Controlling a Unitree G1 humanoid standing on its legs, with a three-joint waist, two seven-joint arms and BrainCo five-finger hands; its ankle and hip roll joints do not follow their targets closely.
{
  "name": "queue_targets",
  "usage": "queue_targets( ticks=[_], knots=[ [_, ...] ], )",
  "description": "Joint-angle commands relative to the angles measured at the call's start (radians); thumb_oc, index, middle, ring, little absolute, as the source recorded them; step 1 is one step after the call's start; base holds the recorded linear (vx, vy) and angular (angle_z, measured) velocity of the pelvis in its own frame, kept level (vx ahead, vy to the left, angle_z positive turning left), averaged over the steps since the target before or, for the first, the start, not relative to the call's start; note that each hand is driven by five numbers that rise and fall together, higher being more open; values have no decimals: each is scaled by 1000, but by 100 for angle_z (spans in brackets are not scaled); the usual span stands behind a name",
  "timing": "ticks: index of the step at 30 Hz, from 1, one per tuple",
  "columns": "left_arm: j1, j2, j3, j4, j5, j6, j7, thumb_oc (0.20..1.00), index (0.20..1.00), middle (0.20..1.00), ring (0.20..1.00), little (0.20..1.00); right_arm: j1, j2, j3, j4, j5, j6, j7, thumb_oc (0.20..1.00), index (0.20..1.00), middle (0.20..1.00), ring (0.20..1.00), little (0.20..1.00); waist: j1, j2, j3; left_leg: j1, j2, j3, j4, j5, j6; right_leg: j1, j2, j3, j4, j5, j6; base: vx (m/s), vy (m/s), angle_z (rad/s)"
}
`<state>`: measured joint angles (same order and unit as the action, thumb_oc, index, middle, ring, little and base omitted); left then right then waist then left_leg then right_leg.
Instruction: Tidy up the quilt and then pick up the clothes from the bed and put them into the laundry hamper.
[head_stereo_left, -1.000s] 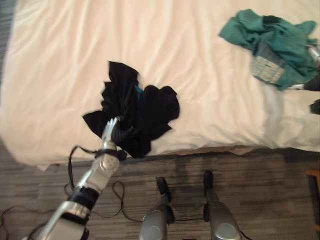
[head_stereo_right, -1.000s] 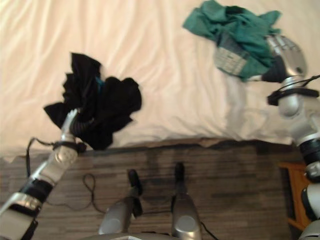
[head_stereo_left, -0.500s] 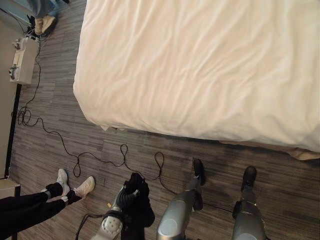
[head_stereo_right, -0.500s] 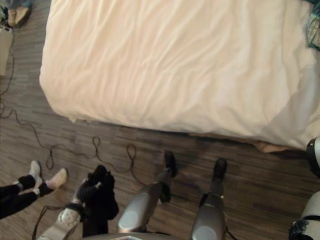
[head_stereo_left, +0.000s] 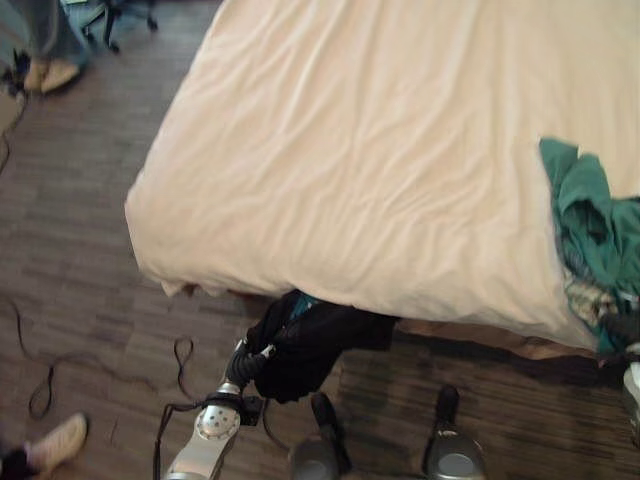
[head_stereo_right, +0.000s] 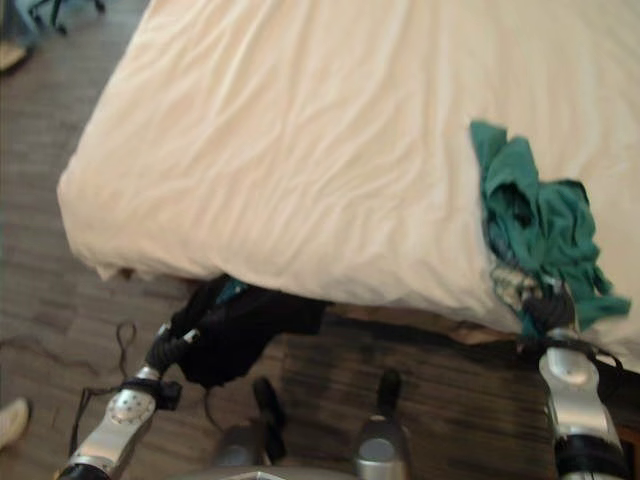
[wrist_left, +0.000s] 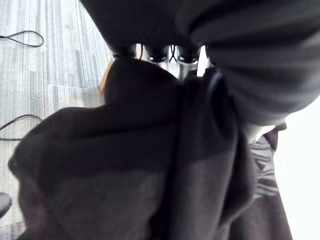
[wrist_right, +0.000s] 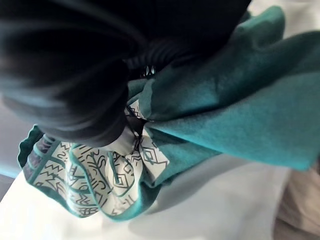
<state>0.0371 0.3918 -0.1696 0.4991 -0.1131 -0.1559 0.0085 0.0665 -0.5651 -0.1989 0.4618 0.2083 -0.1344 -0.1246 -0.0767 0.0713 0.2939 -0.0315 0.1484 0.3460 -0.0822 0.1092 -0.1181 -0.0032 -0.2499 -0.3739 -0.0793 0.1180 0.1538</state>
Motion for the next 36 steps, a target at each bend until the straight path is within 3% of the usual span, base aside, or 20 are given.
queue_targets(
  ticks=[1, 6, 7, 8, 9, 11, 12, 13, 14, 15, 19, 21, 22, 23, 24, 25, 26, 31, 34, 36],
  knots=[
    [30, 16, 81, 14, -45, -3, 8, 200, 200, 200, 200, 200, 47, 100, 97, -86, -9, -21, 63, 200, 200, 200, 200, 200, 51, -63, -52, 76, 6, 22, 5, -102, -11, -14, -25, 44, 17, -71, 66, 7, 247, 12],
    [30, -3, 91, 12, -96, 2, 15, 200, 200, 200, 200, 200, 165, 202, 181, -73, -55, 8, 112, 200, 200, 200, 200, 200, 56, -105, -56, 108, -23, -7, -5, -137, 22, -43, -49, 59, 177, -67, 84, -26, 225, 12],
    [21, -17, 99, 50, -110, 7, 37, 200, 200, 200, 200, 200, 176, 253, 237, 37, -84, 32, 122, 200, 200, 200, 200, 200, 53, -111, -43, 123, -32, -36, -5, -144, 38, -77, -48, 101, 278, -29, 96, -23, 186, 32],
    [21, -17, 99, 50, -110, 7, 37, 200, 200, 200, 200, 200, 175, 253, 238, 38, -84, 32, 122, 200, 200, 200, 200, 200, 52, -112, -45, 119, -32, -36, -5, -142, 38, -80, -49, 101, 276, -27, 96, -4, 165, 44],
    [9, -37, 98, 103, -122, 8, 67, 200, 200, 200, 200, 200, 158, 297, 293, 157, -129, 52, 108, 200, 200, 200, 200, 200, 57, -107, -40, 124, -36, -78, -5, -147, 47, -93, -21, 152, 325, -47, 91, 13, 78, 67],
    [1, -58, 86, 183, -133, 9, 88, 200, 200, 200, 200, 200, 127, 329, 326, 262, -131, 61, 83, 200, 200, 200, 200, 200, 49, -99, -43, 111, -46, -156, -5, -138, 51, -100, 85, 278, 321, -148, 65, 35, 63, 80],
    [1, -58, 86, 183, -133, 9, 88, 200, 200, 200, 200, 200, 127, 329, 326, 262, -131, 61, 82, 200, 200, 200, 200, 200, 49, -98, -44, 109, -45, -156, -5, -137, 51, -101, 86, 278, 320, -147, 65, 76, 8, 115],
    [-6, -66, 76, 239, -143, 11, 95, 200, 200, 200, 200, 200, 106, 338, 328, 313, -105, 58, 65, 200, 200, 200, 200, 200, 36, -96, -49, 97, -55, -211, -5, -131, 55, -88, 156, 383, 295, -207, 46, 91, 3, 142],
    [-6, -73, 70, 277, -142, 14, 97, 200, 200, 200, 200, 200, 84, 334, 333, 338, -100, 56, 50, 200, 200, 200, 200, 200, 28, -98, -50, 88, -70, -254, -5, -125, 59, -85, 210, 488, 274, -224, 33, 127, -12, 191],
    [-20, -68, 69, 336, -138, 15, 105, 200, 200, 200, 200, 200, 19, 304, 375, 395, -127, 56, 28, 200, 200, 200, 200, 200, 41, -101, -48, 62, -117, -365, -5, -118, 72, -65, 271, 632, 223, -231, -15, 71, -6, 163],
    [-25, -69, 87, 399, -124, 9, 106, 200, 200, 200, 200, 200, -77, 262, 466, 380, -198, 54, 37, 200, 200, 200, 200, 200, 93, -107, -56, 40, -142, -453, -4, -109, 74, -23, 264, 611, 123, -203, -39, 47, -164, 204],
    [-23, -76, 97, 401, -147, 4, 109, 200, 200, 200, 200, 200, -127, 237, 515, 331, -231, 50, 45, 200, 200, 200, 200, 200, 126, -100, -51, 7, -152, -471, 26, -103, 59, -2, 237, 560, 76, -194, -45, -56, -155, 114],
    [-27, -86, 81, 372, -158, 3, 98, 200, 200, 200, 200, 200, -139, 209, 518, 288, -246, 42, 39, 200, 200, 200, 200, 200, 128, -93, -32, -54, -152, -413, 81, -100, 38, 16, 202, 488, 50, -205, -49, -114, -79, 115],
    [-28, -86, 81, 372, -158, 3, 98, 200, 200, 200, 200, 200, -139, 209, 518, 288, -246, 42, 39, 200, 200, 200, 200, 200, 127, -93, -35, -58, -152, -414, 81, -99, 38, 13, 202, 487, 50, -203, -49, -246, -8, 186],
    [-40, -100, 75, 377, -152, 10, 95, 200, 200, 200, 200, 200, -152, 200, 521, 268, -265, 49, 29, 200, 200, 200, 200, 200, 95, -89, -20, -63, -70, -127, 123, -105, 29, 28, 153, 376, 39, -203, -35, -147, 29, 177],
    [-41, -100, 76, 377, -152, 10, 95, 200, 200, 200, 200, 200, -153, 200, 521, 268, -265, 49, 29, 200, 200, 200, 200, 200, 95, -88, -22, -66, -69, -127, 123, -104, 29, 25, 154, 376, 39, -201, -35, -265, 72, 235],
    [-36, -100, 85, 389, -144, 17, 101, 200, 200, 200, 200, 200, -165, 206, 524, 256, -269, 57, 21, 200, 200, 200, 200, 200, 78, -96, -34, -38, -21, 14, 162, -126, 19, 40, 125, 301, 22, -181, -28, -153, 62, 205],
    [-29, -127, 69, 439, -113, 36, 108, 200, 200, 200, 200, 200, -150, 219, 501, 260, -274, 71, 18, 200, 200, 200, 200, 200, 52, -94, -68, 14, 9, -5, 208, -154, 1, 57, 72, 181, 45, -174, -27, -66, 111, 128],
    [-27, -135, 47, 456, -80, 46, 105, 200, 200, 200, 200, 200, -127, 233, 486, 275, -281, 79, 19, 200, 200, 200, 200, 200, 39, -80, -94, 71, -17, -57, 117, -150, 16, 63, 54, 126, 107, -195, -20, 2, 207, 110],
    [-45, -122, 37, 473, -49, 65, 98, 200, 200, 200, 200, 200, -126, 260, 487, 296, -278, 89, 23, 200, 200, 200, 200, 200, 25, -85, -85, 100, -59, -111, 37, -145, 49, 4, 34, 155, 249, -185, -11, -32, 246, 93]
  ],
)
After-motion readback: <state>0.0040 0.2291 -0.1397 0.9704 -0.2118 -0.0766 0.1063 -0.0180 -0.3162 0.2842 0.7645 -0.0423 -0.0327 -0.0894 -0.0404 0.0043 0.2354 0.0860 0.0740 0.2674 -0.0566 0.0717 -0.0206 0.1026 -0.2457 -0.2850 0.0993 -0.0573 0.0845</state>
